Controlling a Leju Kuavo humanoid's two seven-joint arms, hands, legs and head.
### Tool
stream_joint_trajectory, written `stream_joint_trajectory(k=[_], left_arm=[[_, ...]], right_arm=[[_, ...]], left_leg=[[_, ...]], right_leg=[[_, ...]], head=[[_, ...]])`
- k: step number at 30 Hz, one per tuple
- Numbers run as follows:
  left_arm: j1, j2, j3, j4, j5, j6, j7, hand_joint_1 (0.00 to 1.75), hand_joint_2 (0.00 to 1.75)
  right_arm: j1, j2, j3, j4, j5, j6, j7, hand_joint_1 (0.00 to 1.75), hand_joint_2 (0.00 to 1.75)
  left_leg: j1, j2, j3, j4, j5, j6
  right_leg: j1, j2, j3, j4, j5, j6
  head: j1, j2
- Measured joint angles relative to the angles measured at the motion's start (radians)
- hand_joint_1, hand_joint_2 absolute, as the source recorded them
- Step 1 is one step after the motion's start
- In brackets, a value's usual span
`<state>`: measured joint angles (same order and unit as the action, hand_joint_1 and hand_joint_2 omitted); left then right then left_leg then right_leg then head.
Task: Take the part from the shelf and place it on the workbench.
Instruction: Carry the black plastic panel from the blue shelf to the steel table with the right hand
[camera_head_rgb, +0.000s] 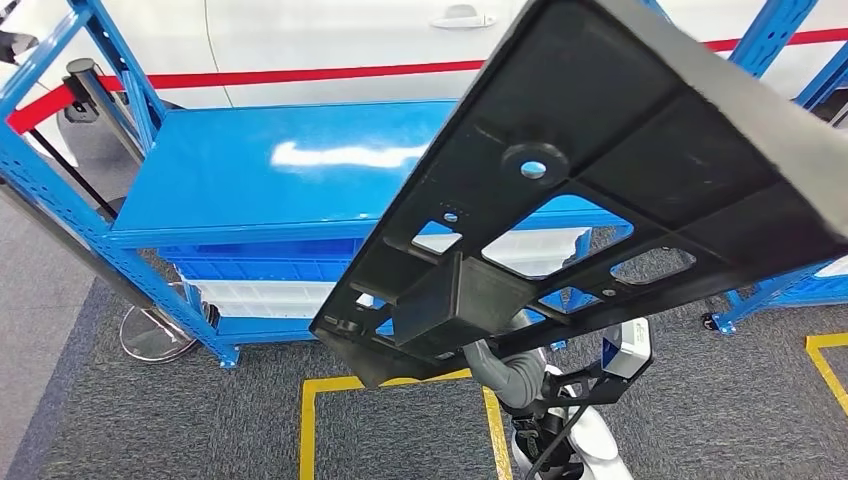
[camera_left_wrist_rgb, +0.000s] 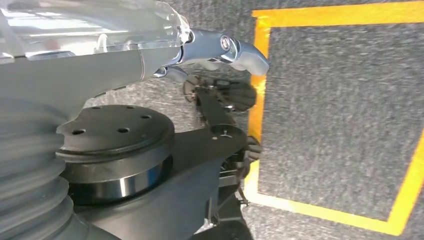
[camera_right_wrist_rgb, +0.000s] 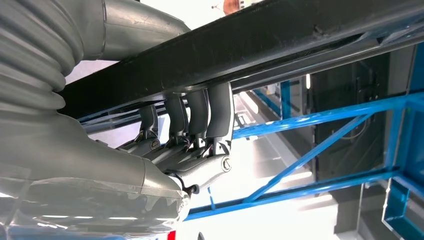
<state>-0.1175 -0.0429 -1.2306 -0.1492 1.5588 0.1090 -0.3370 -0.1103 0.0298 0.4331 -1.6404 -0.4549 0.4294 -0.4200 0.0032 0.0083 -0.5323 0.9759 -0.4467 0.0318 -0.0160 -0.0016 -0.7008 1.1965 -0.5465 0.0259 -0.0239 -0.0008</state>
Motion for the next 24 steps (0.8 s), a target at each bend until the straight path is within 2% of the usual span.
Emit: stream_joint_trajectory(k=[1,2,3,4,5,6,7,8,9,11,12,13,15,16,17,18,19,20,22,23,24], left_arm=[[0.0,0.0,0.0,0.0,0.0,0.0,0.0,0.0,1.75],[0.001,0.0,0.0,0.0,0.0,0.0,0.001,0.0,1.75],[0.001,0.0,0.0,0.0,0.0,0.0,0.001,0.0,1.75],[0.001,0.0,0.0,0.0,0.0,0.0,0.001,0.0,1.75],[0.001,0.0,0.001,0.0,0.0,0.0,0.001,0.0,1.75],[0.001,0.0,0.001,0.0,0.0,0.0,0.001,0.0,1.75],[0.001,0.0,0.001,0.0,0.0,0.0,0.0,0.0,1.75],[0.001,0.0,0.001,0.0,0.0,0.0,-0.001,0.0,1.75],[0.001,0.0,0.002,0.0,0.0,-0.001,-0.002,0.0,1.75],[0.003,0.002,0.002,0.0,-0.002,-0.002,-0.003,0.0,1.75],[0.004,0.003,0.002,0.0,-0.002,-0.003,-0.004,0.0,1.75],[0.005,0.004,0.002,0.001,-0.003,-0.005,-0.004,0.0,1.75],[0.005,0.006,0.002,0.001,-0.003,-0.006,-0.004,0.0,1.75],[0.005,0.006,0.002,0.001,-0.004,-0.006,-0.004,0.0,1.75],[0.005,0.006,0.002,0.001,-0.004,-0.006,-0.005,0.0,1.75],[0.005,0.007,0.002,0.001,-0.004,-0.006,-0.006,0.0,1.75],[0.005,0.008,0.002,0.001,-0.004,-0.006,-0.006,0.0,1.75],[0.005,0.008,0.002,0.001,-0.005,-0.006,-0.008,0.0,1.75],[0.002,0.012,0.002,0.001,-0.008,-0.006,-0.01,0.0,1.75],[0.0,0.013,0.002,0.001,-0.009,-0.006,-0.012,0.0,1.75],[0.0,0.015,0.002,0.001,-0.01,-0.006,-0.013,0.0,1.75]], right_arm=[[0.001,-0.002,0.0,0.002,0.0,-0.001,0.0,1.75,1.75],[0.001,-0.003,0.0,0.004,0.0,-0.001,0.0,1.75,1.75],[0.002,-0.005,0.0,0.006,0.0,0.0,0.0,1.75,1.75],[0.002,-0.005,0.0,0.008,0.0,0.001,-0.001,1.75,1.75],[0.002,-0.006,0.0,0.01,0.001,0.002,-0.001,1.75,1.75],[0.001,-0.006,0.0,0.011,0.002,0.003,-0.002,1.75,1.75],[0.0,-0.006,0.0,0.012,0.003,0.004,-0.005,1.75,1.75],[-0.001,-0.006,-0.001,0.013,0.004,0.004,-0.008,1.75,1.75],[-0.001,-0.007,-0.001,0.015,0.006,0.003,-0.012,1.75,1.75],[0.0,-0.007,-0.001,0.016,0.01,0.001,-0.018,1.75,1.75],[0.001,-0.007,-0.001,0.017,0.012,-0.001,-0.019,1.75,1.75],[0.002,-0.007,-0.001,0.016,0.013,-0.002,-0.019,1.75,1.75],[0.004,-0.006,-0.001,0.015,0.014,-0.003,-0.019,1.75,1.75],[0.006,-0.006,-0.001,0.015,0.014,-0.003,-0.019,1.75,1.75],[0.007,-0.006,-0.001,0.015,0.014,-0.003,-0.019,1.75,1.75],[0.008,-0.006,-0.001,0.015,0.014,-0.002,-0.019,1.75,1.75],[0.009,-0.006,-0.001,0.015,0.014,-0.002,-0.018,1.75,1.75],[0.01,-0.006,-0.001,0.015,0.014,-0.002,-0.018,1.75,1.75],[0.01,-0.005,-0.002,0.014,0.014,-0.002,-0.019,1.75,1.75],[0.011,-0.005,-0.002,0.014,0.015,-0.002,-0.019,1.75,1.75],[0.011,-0.005,-0.003,0.012,0.016,-0.003,-0.02,1.75,1.75]], left_leg=[[-0.002,0.0,-0.014,0.002,0.009,0.0],[-0.003,0.001,-0.029,0.006,0.017,0.0],[-0.003,0.001,-0.044,0.011,0.024,-0.001],[-0.004,0.001,-0.058,0.017,0.03,-0.003],[-0.004,0.0,-0.071,0.024,0.036,-0.005],[-0.005,0.0,-0.083,0.032,0.04,-0.009],[-0.006,0.0,-0.091,0.038,0.045,-0.014],[-0.007,-0.001,-0.097,0.042,0.05,-0.019],[-0.007,-0.001,-0.1,0.043,0.056,-0.024],[-0.007,-0.003,-0.106,0.044,0.063,-0.036],[-0.006,-0.004,-0.114,0.054,0.049,-0.041],[-0.005,-0.006,-0.127,0.083,0.017,-0.047],[0.001,-0.006,-0.162,0.197,-0.079,-0.058],[0.004,-0.006,-0.176,0.263,-0.115,-0.062],[0.006,-0.006,-0.18,0.31,-0.129,-0.066],[0.007,-0.006,-0.169,0.324,-0.121,-0.068],[0.008,-0.006,-0.138,0.3,-0.097,-0.068],[0.009,-0.006,-0.091,0.242,-0.07,-0.067],[0.006,-0.007,0.012,0.092,-0.057,-0.058],[0.004,-0.008,0.041,0.043,-0.061,-0.052],[0.0,-0.009,0.053,0.017,-0.068,-0.046]], right_leg=[[0.0,0.0,-0.014,0.059,-0.029,0.002],[0.0,0.0,-0.016,0.097,-0.036,0.003],[0.0,0.0,-0.002,0.101,-0.023,0.002],[0.0,0.0,0.031,0.067,0.002,0.001],[0.0,0.0,0.08,0.004,0.024,-0.002],[0.002,0.0,0.131,-0.069,0.033,-0.006],[0.005,0.0,0.167,-0.125,0.036,-0.011],[0.008,0.001,0.188,-0.161,0.031,-0.017],[0.011,0.002,0.19,-0.174,0.029,-0.022],[0.008,0.001,0.178,-0.177,0.043,-0.036],[0.005,-0.001,0.17,-0.179,0.053,-0.044],[0.002,-0.002,0.16,-0.181,0.063,-0.051],[0.002,-0.004,0.137,-0.181,0.083,-0.058],[0.002,-0.004,0.124,-0.18,0.092,-0.059],[0.003,-0.004,0.111,-0.178,0.101,-0.058],[0.003,-0.005,0.098,-0.176,0.11,-0.056],[0.003,-0.005,0.086,-0.173,0.118,-0.054],[0.002,-0.004,0.075,-0.171,0.125,-0.051],[0.004,-0.003,0.06,-0.169,0.14,-0.042],[0.004,-0.003,0.058,-0.17,0.148,-0.036],[0.003,-0.004,0.056,-0.171,0.156,-0.029]], head=[[0.0,0.0],[0.0,0.0],[0.0,0.0],[0.0,0.0],[0.0,0.0],[0.0,0.0],[-0.001,0.0],[0.0,0.0],[0.0,0.0],[0.001,0.0],[0.0,0.0],[0.0,0.0],[-0.002,0.0],[-0.002,0.0],[-0.002,0.0],[-0.002,0.0],[-0.002,0.0],[-0.002,0.0],[-0.002,0.0],[-0.002,0.0],[-0.002,0.0]])
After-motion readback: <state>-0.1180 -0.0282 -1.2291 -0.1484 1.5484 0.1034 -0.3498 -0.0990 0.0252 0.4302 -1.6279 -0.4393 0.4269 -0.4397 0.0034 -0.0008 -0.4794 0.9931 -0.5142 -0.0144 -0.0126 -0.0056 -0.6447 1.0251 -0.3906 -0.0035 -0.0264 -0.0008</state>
